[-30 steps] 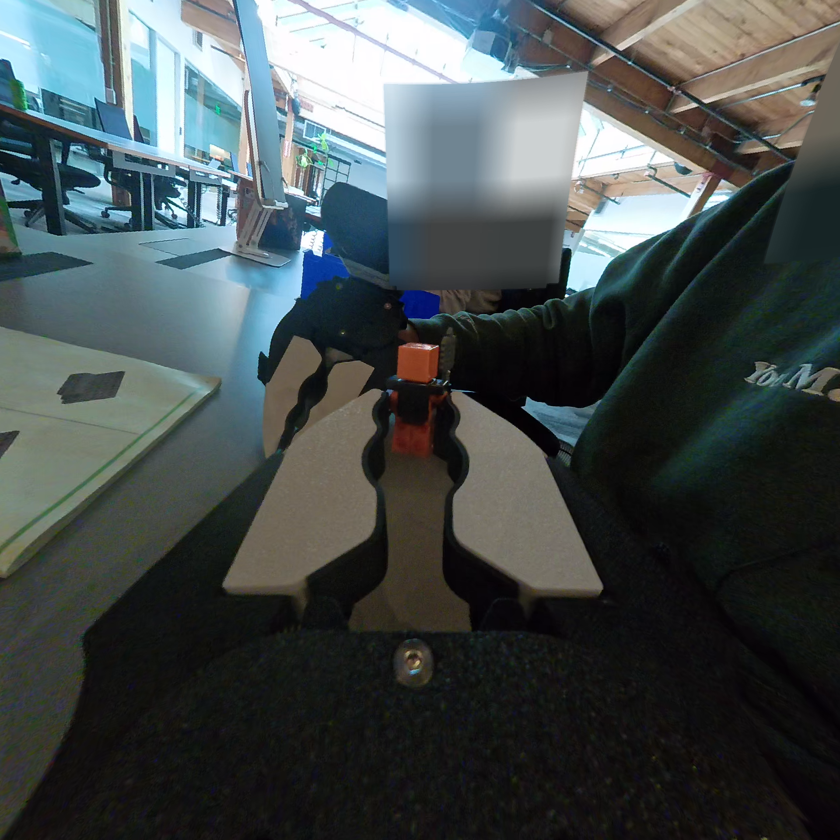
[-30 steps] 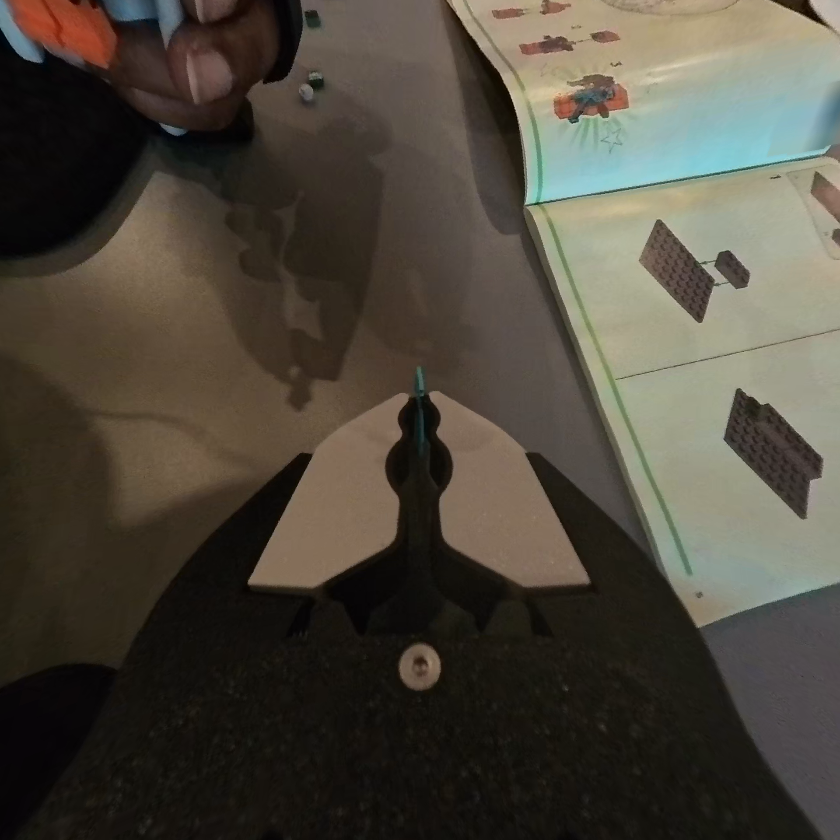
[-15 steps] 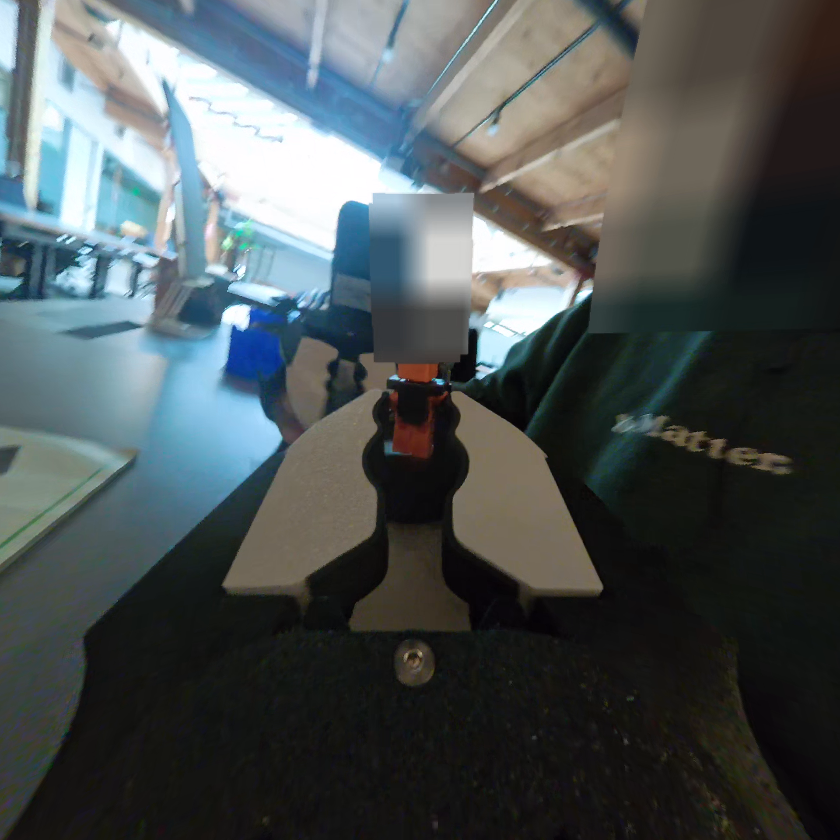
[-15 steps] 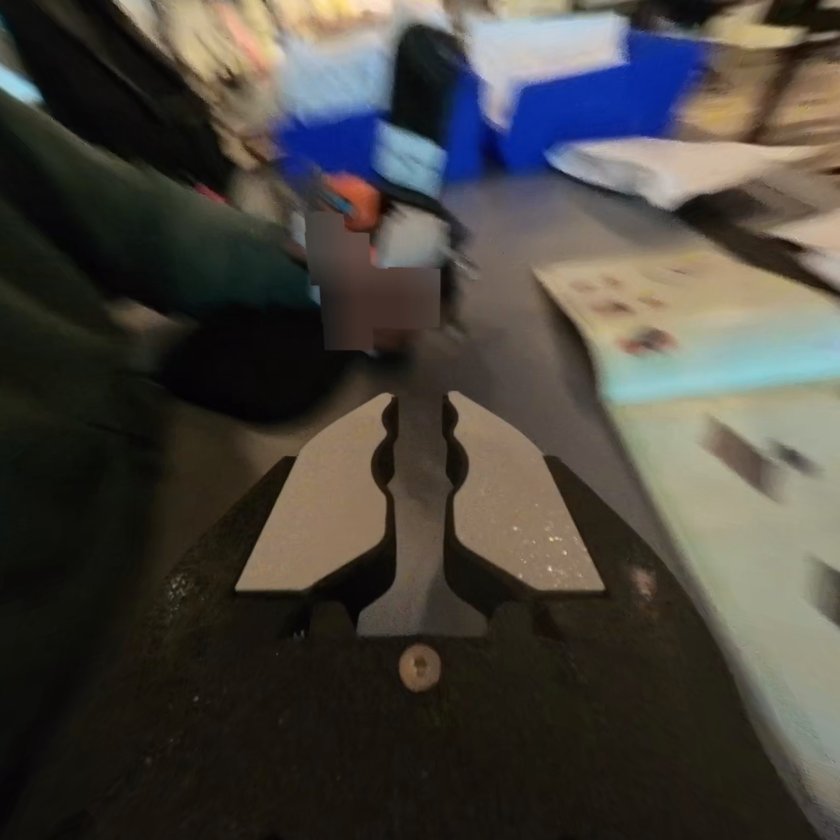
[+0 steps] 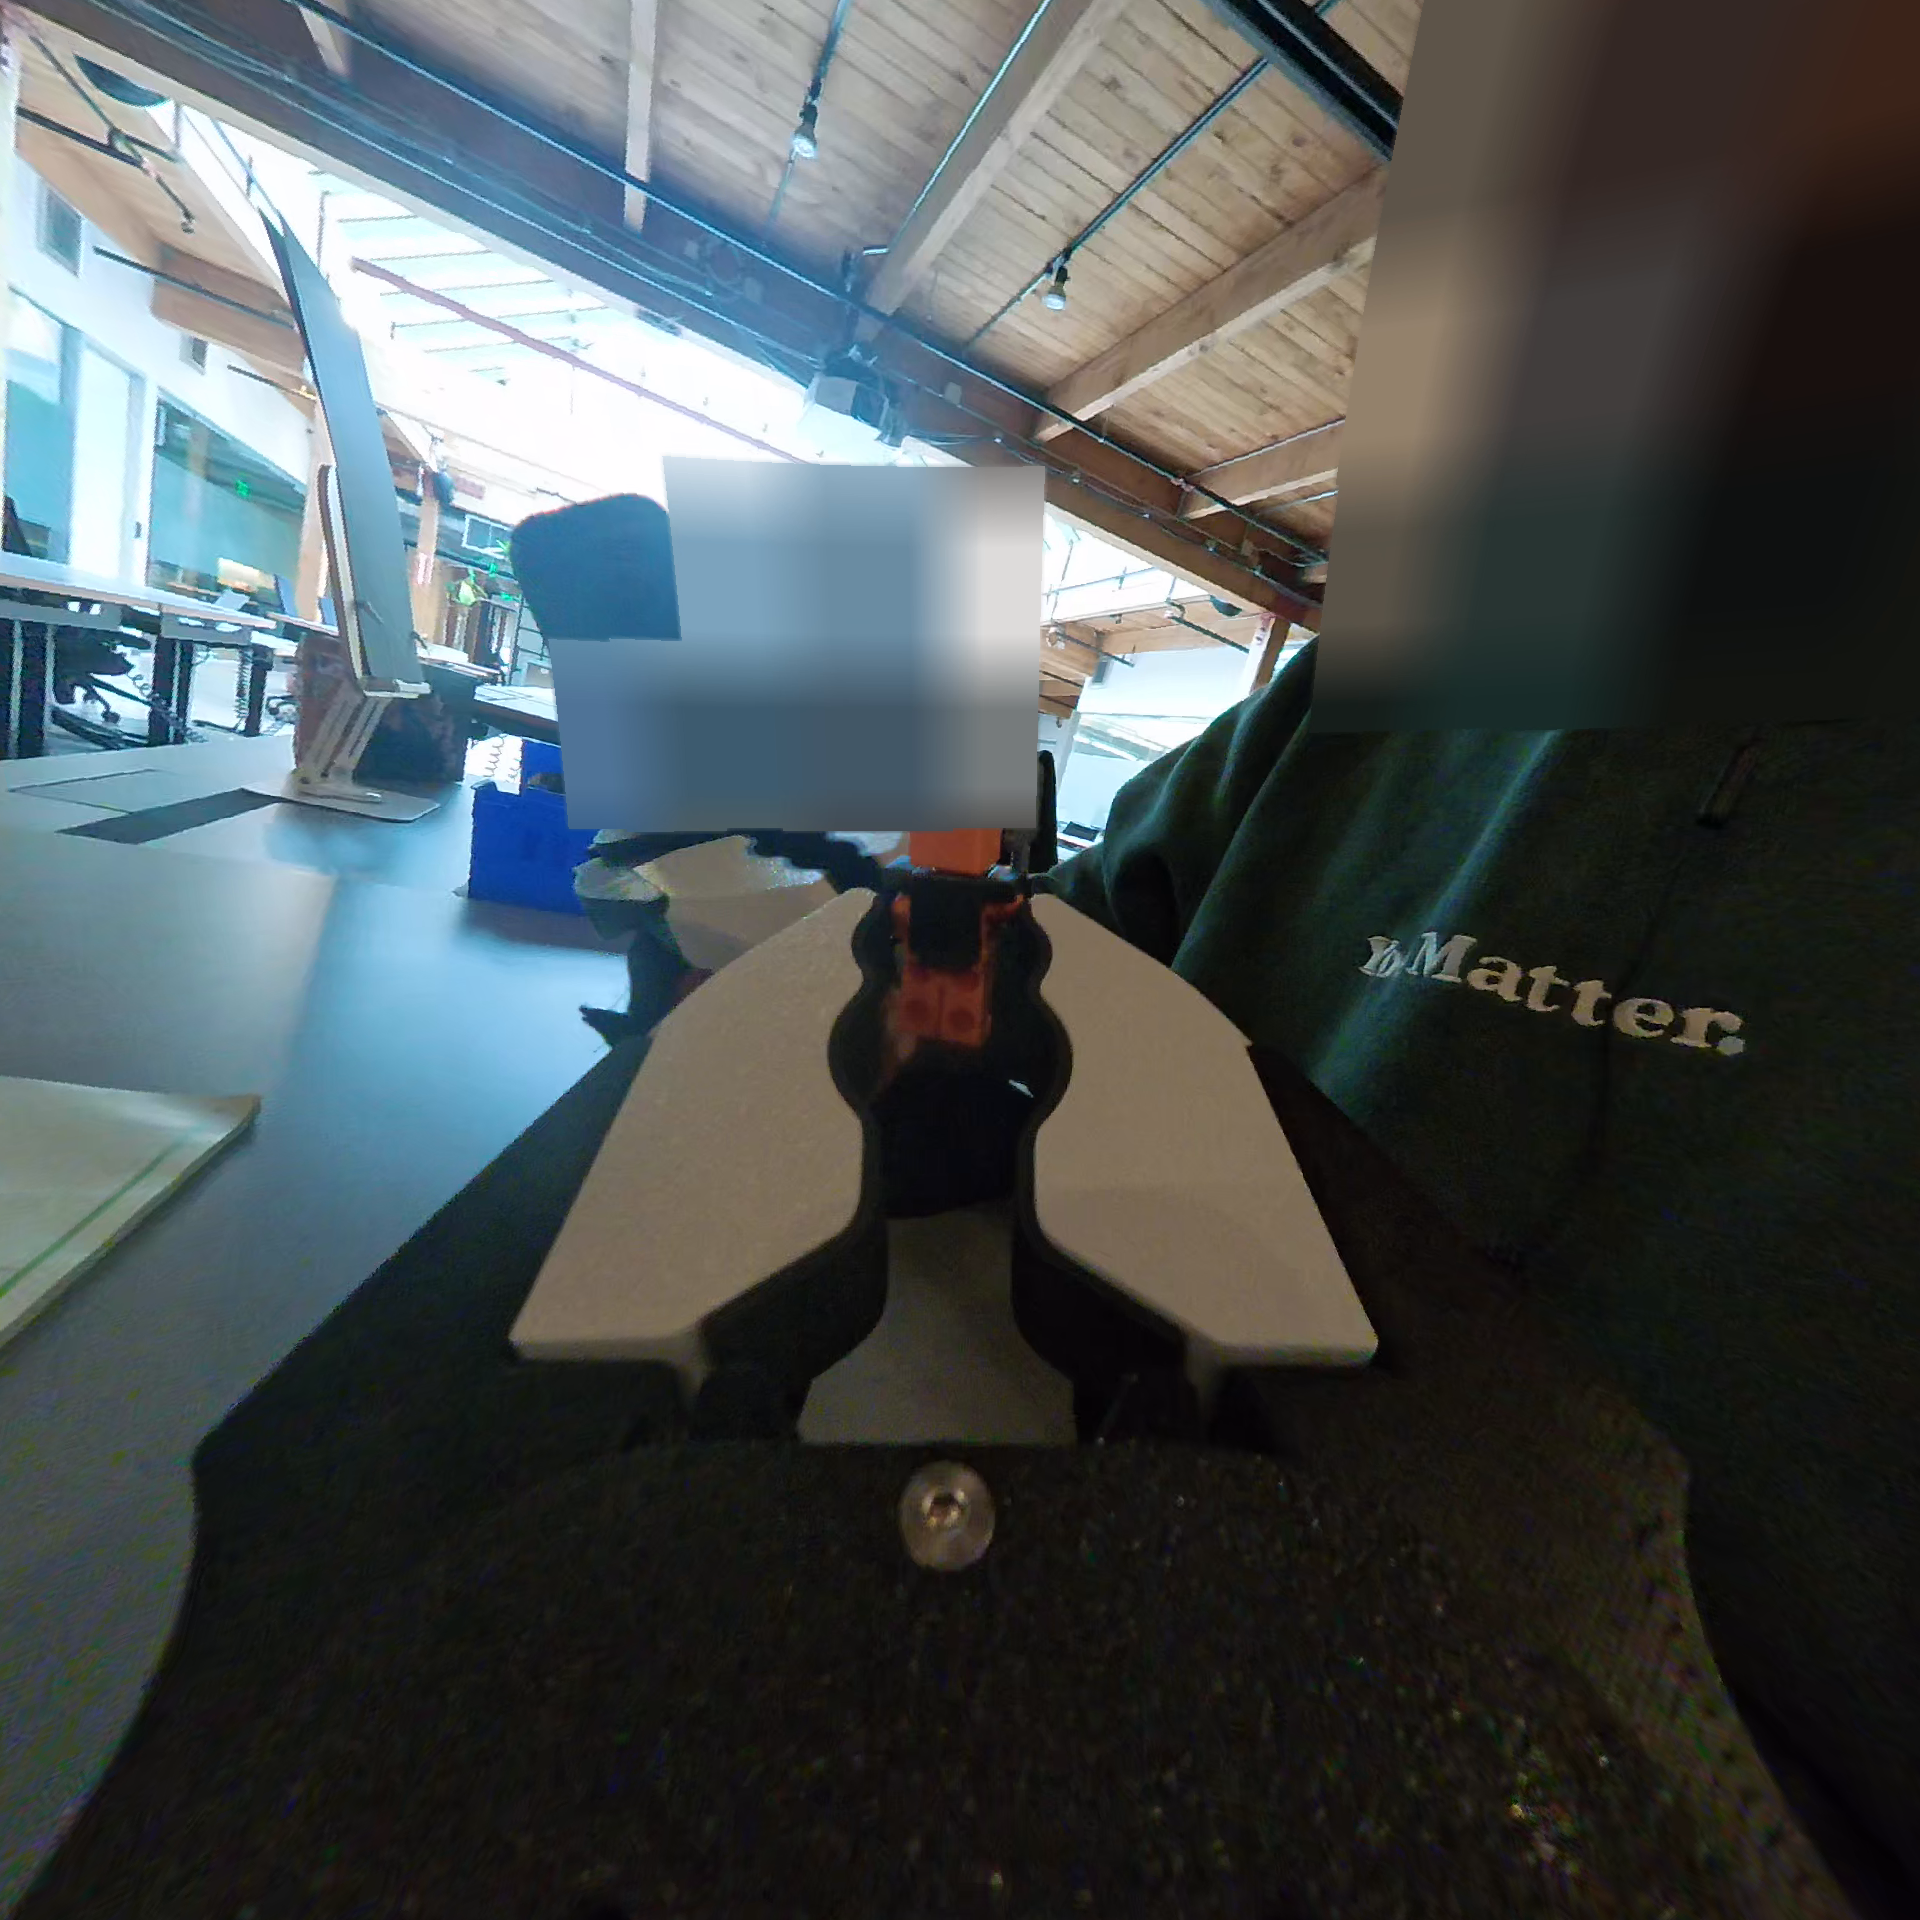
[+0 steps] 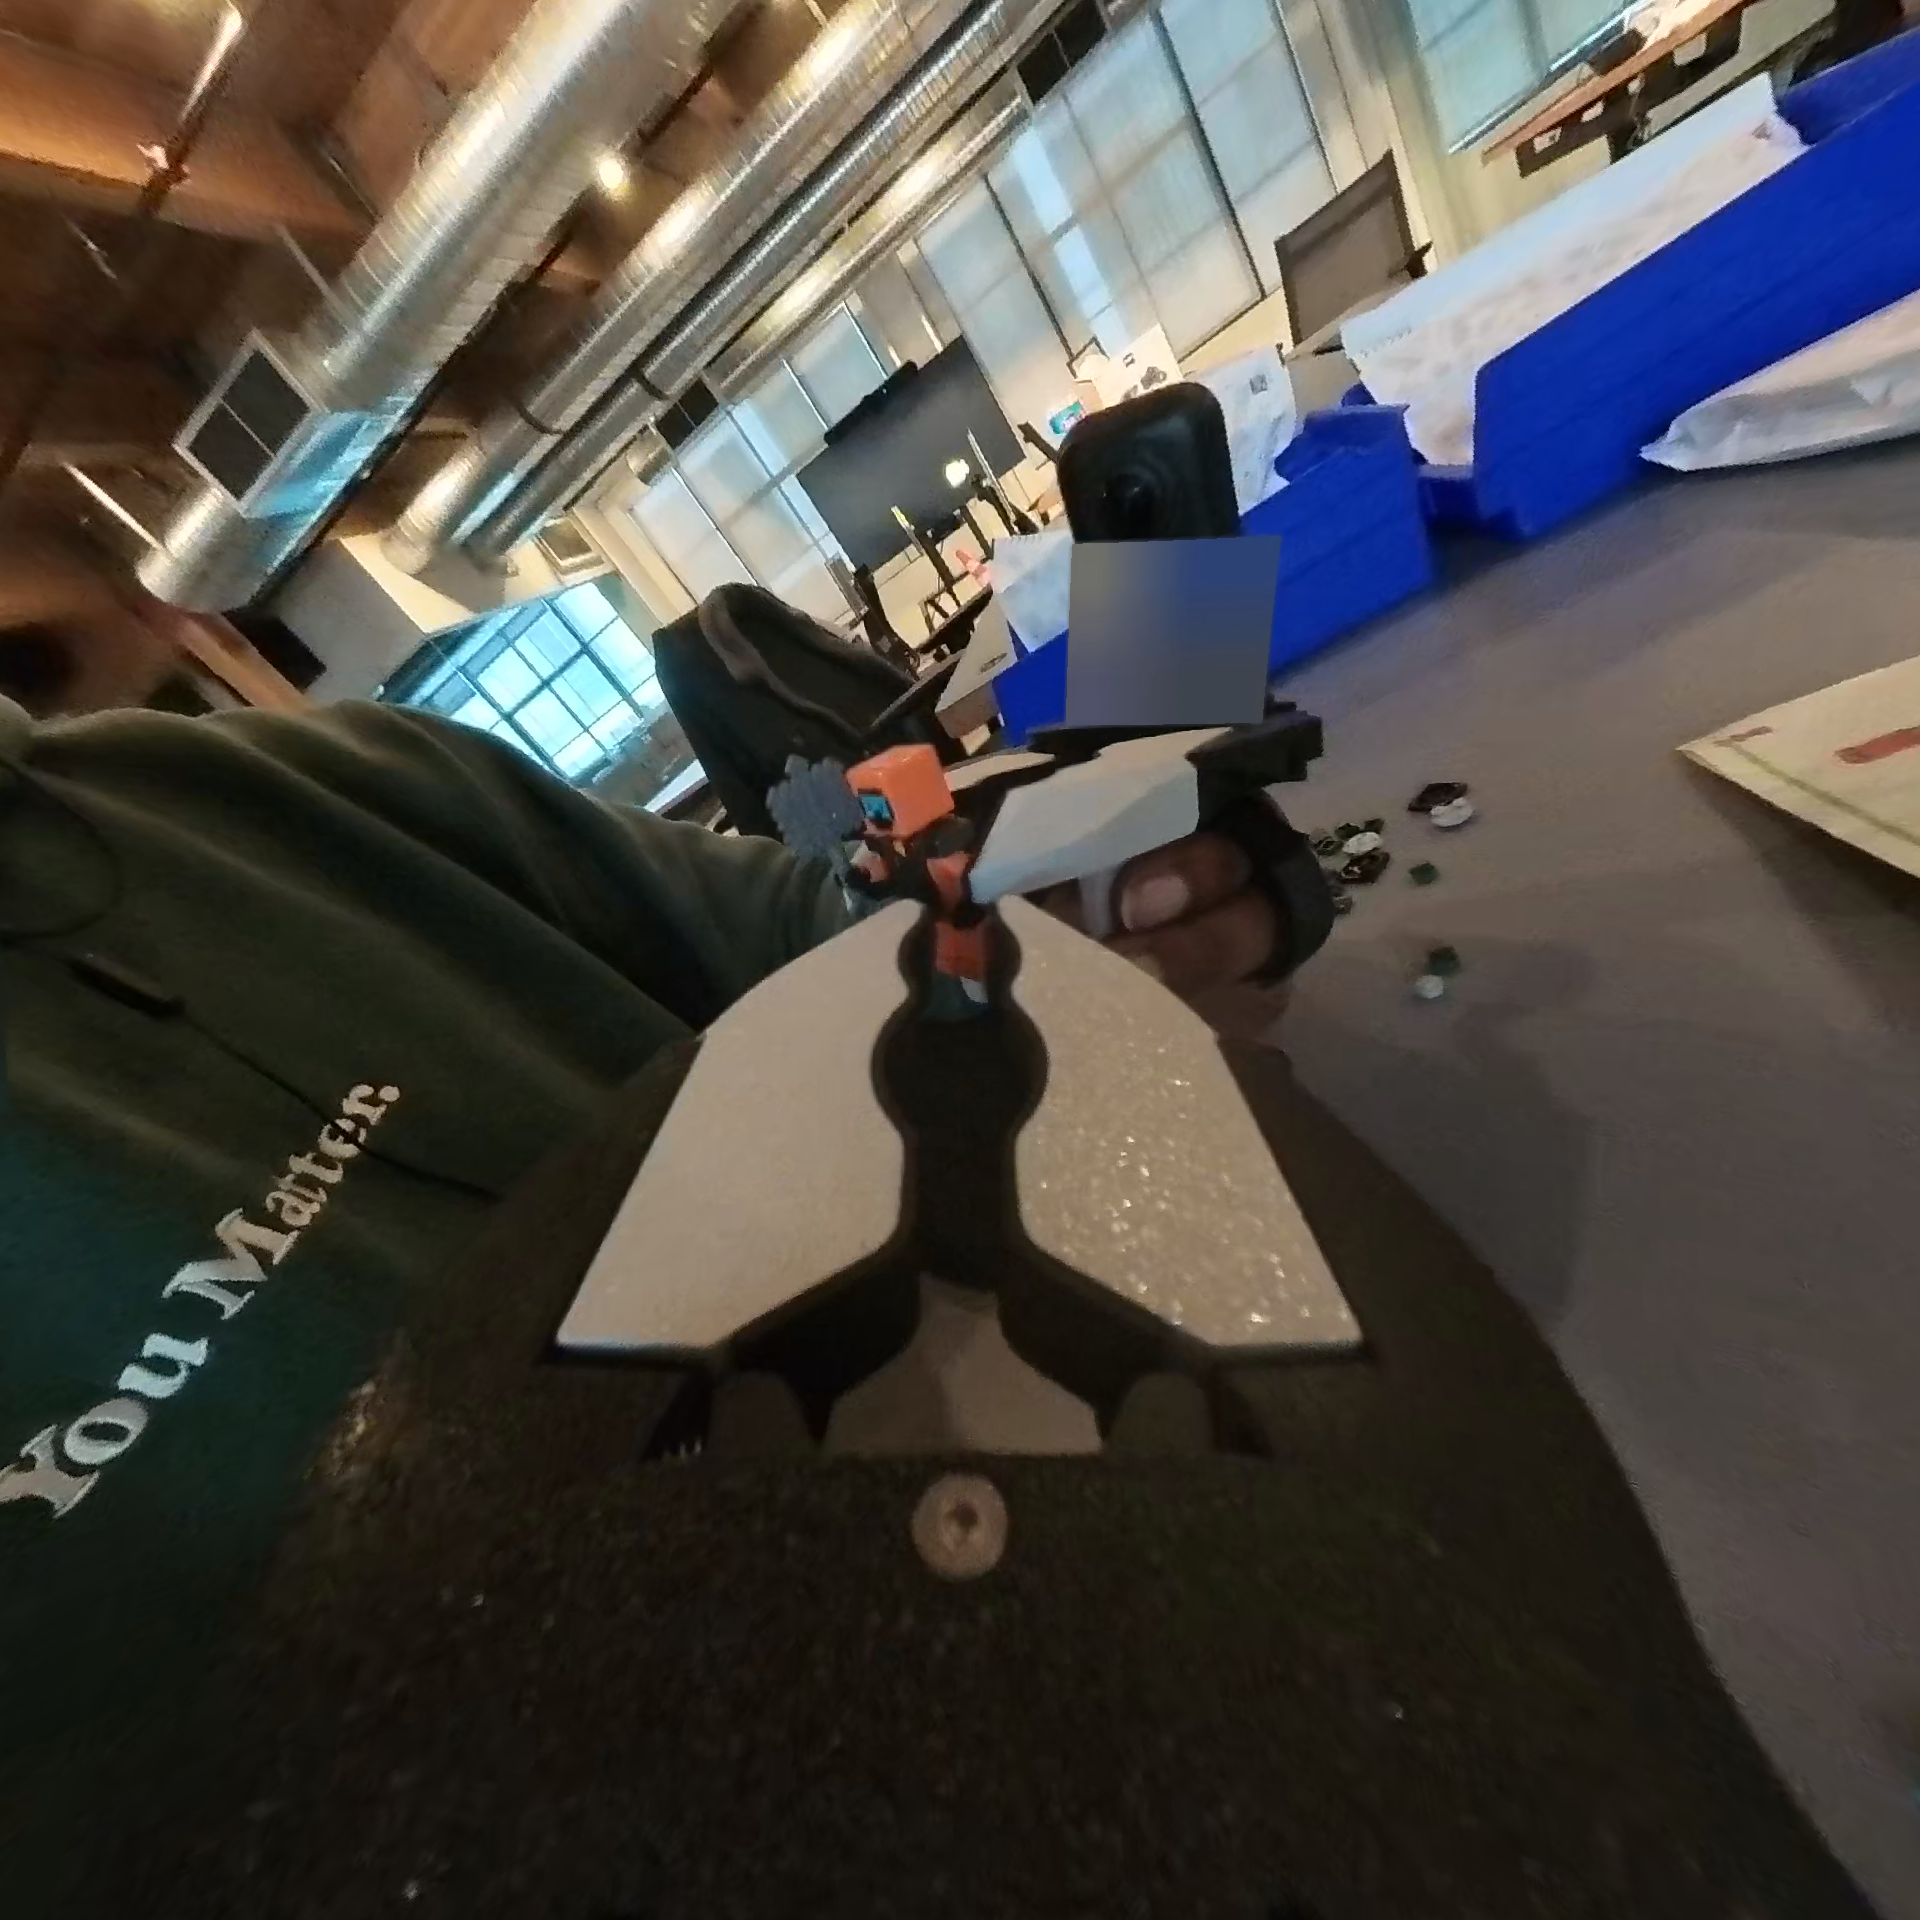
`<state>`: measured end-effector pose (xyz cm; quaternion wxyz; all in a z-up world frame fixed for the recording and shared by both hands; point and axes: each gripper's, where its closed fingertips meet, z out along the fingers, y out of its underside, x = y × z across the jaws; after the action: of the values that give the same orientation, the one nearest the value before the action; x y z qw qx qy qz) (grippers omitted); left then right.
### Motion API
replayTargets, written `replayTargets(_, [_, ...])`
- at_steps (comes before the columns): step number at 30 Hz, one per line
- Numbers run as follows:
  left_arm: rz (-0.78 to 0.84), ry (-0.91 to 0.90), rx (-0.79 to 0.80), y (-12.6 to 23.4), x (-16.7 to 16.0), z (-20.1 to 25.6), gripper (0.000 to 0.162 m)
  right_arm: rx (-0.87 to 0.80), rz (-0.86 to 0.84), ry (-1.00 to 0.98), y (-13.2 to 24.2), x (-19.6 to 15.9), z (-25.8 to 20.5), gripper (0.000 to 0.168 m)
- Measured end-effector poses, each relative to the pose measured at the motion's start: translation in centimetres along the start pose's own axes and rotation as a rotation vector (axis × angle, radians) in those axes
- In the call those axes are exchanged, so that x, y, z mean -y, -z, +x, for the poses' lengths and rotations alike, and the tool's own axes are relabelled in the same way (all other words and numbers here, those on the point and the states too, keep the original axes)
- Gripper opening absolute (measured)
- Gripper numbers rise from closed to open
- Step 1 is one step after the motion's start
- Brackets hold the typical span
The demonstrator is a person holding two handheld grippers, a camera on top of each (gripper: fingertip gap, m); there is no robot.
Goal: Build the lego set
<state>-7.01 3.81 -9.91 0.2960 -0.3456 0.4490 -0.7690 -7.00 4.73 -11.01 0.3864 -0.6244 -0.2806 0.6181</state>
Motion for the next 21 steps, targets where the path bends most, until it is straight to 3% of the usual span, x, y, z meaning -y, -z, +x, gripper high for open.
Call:
replayTargets(12, [-0.152,-0.150,0.135,0.2,-1.6,-1.5,0.022,-0.057,0.006,-0.187,0.9,-0.8,1.4,0.004])
replayTargets(21, [-0.245,-0.227,0.276,0.3,-2.4,-3.4,0.022,-0.193,0.021,-0.149,2.1,-0.9,3.0,0.003])
